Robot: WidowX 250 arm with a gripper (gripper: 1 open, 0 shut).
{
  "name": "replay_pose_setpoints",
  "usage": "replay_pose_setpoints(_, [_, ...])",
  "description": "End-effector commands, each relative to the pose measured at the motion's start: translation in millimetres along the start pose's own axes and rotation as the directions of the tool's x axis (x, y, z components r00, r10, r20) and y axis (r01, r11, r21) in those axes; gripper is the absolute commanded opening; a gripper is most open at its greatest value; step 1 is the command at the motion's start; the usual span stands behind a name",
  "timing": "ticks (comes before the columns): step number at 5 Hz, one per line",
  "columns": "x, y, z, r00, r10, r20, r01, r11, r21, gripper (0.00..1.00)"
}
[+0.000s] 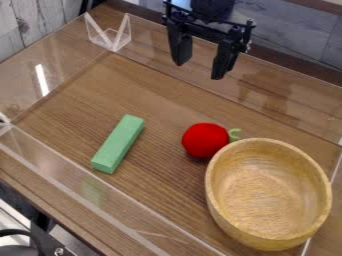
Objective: Move the red fruit to the left
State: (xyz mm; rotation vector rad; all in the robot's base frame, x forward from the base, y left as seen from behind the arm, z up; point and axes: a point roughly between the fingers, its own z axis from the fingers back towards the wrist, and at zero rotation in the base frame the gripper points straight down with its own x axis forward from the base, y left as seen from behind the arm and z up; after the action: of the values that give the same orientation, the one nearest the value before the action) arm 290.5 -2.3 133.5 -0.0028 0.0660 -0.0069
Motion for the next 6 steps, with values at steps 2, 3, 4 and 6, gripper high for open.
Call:
replay_pose_setpoints(2, [-5.4, -12.5, -32.9, 0.998, -0.036, -0.046, 0.036, 0.999, -0.008, 1.00])
replay_pose_setpoints(3, [-13.1, -21.8, -40.0, 0.998, -0.047, -0.047, 0.047, 0.999, -0.004, 1.00])
replay_pose_setpoints(4, [-14.8, -34.3, -41.4, 0.992, -0.125, -0.032, 0.125, 0.992, 0.013, 1.00])
replay_pose_setpoints(6, [-15.0, -30.1, -47.8, 0.987, -0.163, 0.008, 0.163, 0.986, 0.031, 1.00])
